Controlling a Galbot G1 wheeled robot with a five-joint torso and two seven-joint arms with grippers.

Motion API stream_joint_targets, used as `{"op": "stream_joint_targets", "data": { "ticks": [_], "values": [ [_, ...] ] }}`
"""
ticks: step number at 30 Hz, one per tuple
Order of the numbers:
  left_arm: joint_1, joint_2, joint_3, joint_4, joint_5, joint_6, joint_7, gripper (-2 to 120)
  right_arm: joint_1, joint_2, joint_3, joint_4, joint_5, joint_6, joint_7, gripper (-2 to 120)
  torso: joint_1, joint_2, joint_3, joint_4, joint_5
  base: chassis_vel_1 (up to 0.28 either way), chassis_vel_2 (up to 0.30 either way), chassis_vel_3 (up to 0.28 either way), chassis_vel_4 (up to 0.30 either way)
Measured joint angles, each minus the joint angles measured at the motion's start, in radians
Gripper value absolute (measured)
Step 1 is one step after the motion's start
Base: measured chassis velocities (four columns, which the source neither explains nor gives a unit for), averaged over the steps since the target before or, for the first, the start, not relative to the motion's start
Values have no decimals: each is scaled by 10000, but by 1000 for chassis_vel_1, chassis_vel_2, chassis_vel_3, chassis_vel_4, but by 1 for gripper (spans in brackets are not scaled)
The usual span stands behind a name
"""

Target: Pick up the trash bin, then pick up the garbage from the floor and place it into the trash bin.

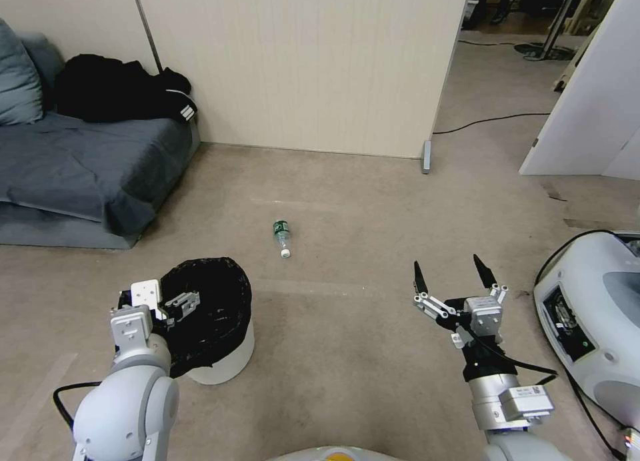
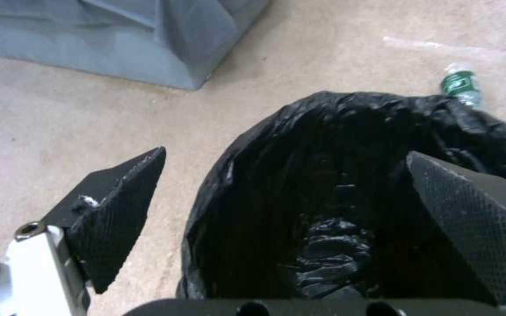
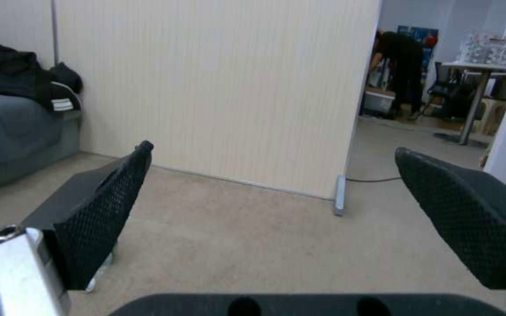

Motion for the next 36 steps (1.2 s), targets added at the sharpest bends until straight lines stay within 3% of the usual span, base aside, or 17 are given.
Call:
{"op": "stream_joint_targets", "data": {
  "ticks": [8,26,36],
  "values": [
    [-200,-3,-179,470,-246,-13,-561,100,-1,0,-8,-67,22,0,7,100,0,0,0,-1,0,0,0,0,0],
    [-521,-10,-438,1788,-831,-30,-653,100,-8,0,-12,-184,39,-6,16,100,0,0,1,0,-1,0,0,0,0],
    [-688,17,-717,2138,-1122,-34,-749,100,-14,0,-7,-253,31,-11,16,100,0,0,0,-1,0,0,0,0,0]
  ]
}}
